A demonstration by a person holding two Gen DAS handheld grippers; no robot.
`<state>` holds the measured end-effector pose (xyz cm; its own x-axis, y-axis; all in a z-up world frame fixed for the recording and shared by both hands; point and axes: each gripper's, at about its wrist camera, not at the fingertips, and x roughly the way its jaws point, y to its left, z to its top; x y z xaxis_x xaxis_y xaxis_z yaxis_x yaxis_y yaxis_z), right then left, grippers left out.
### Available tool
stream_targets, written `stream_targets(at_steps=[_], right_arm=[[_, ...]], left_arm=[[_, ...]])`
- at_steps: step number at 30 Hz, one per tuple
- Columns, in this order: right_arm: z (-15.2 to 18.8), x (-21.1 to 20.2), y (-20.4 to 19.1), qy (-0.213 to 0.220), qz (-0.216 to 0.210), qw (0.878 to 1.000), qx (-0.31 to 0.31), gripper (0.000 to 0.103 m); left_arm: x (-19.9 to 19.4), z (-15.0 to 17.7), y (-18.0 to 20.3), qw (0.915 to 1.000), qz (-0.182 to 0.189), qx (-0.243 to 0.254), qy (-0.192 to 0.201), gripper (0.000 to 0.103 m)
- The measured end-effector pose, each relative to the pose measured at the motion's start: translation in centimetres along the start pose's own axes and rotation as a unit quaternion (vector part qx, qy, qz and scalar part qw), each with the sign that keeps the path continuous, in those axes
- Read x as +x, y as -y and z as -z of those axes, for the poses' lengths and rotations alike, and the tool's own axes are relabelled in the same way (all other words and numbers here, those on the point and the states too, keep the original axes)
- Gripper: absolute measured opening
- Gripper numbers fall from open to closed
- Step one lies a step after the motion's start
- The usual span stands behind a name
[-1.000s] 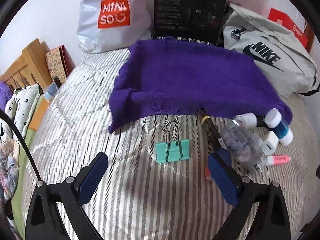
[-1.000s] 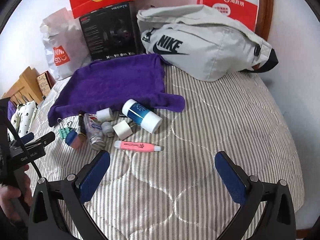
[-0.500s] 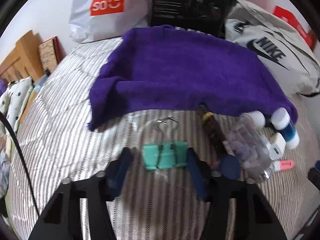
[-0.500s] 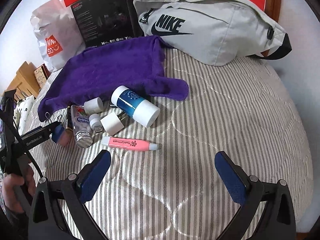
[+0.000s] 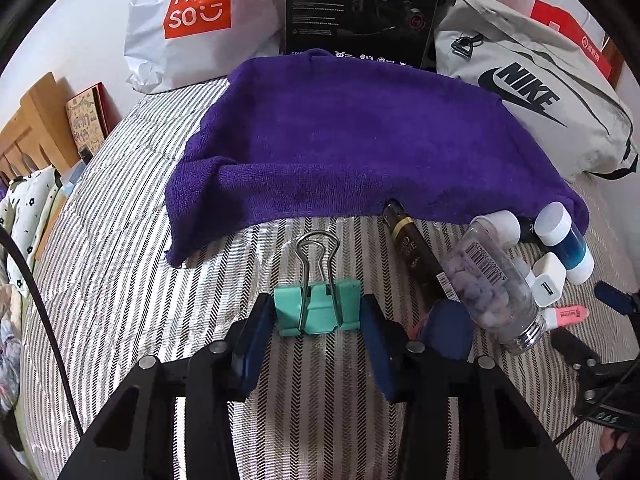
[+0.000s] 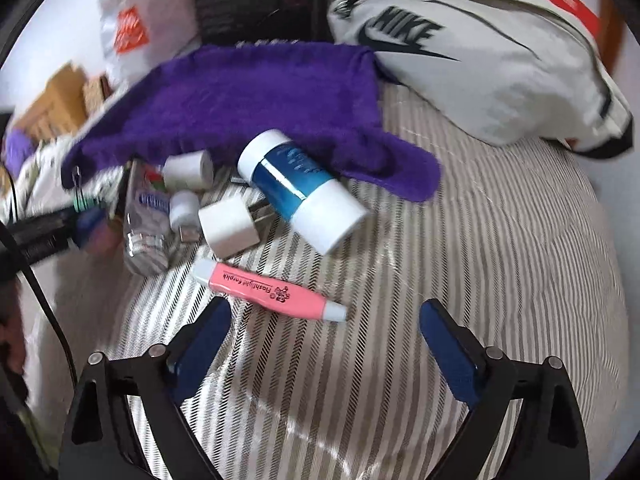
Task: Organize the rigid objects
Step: 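Lower the right gripper onto the pink highlighter and close it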
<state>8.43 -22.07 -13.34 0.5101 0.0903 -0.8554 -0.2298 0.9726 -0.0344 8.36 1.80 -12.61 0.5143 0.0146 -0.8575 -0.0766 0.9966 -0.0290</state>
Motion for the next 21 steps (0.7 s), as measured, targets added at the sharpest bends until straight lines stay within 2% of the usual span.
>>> stream_targets(at_steps=[4,6,8,9,11,13,17,21], right_arm=[[-0.3,0.7,-1.5,0.021,0.006,0.999,-0.048,0.09],[-0.3,0.5,-1.9,0.028,-0.009,0.998,-0.061,0.078],[-0.2,0.2,-2.2,0.027,-0.033,0.997,-0.067,0.056],[-0.1,0.1,-2.3,0.024,-0.039,0.997,-0.066,0.052],[0.2,-0.3,-2.6,0.015,-0.057,0.996,-0.063,0.035],[0.6,-0.8,-3.2,0.006,-0.068,0.995,-0.072,0.028],[0.4,-0.9,-4.1,0.001,-0.097,0.992,-0.081,0.027],[-0.4,-0.3,-4.0,0.007,-0.107,0.992,-0.07,0.028]], left_arm=[[0.0,-0.1,-0.3,0.9999,0.007,-0.01,0.001,0.042],[0.0,-0.1,-0.2,0.9999,0.005,-0.009,0.0,0.042],[0.0,-0.1,-0.2,1.0,0.005,-0.009,0.0,0.042],[0.0,-0.2,-0.1,1.0,0.005,-0.008,0.0,0.042],[0.0,-0.1,-0.2,0.9999,0.008,-0.008,0.001,0.042],[0.0,-0.1,-0.3,0.9999,0.01,-0.01,0.001,0.042],[-0.1,-0.1,-0.3,0.9999,0.01,-0.01,0.001,0.042],[-0.1,-0.1,-0.2,0.9999,0.008,-0.006,0.003,0.042]])
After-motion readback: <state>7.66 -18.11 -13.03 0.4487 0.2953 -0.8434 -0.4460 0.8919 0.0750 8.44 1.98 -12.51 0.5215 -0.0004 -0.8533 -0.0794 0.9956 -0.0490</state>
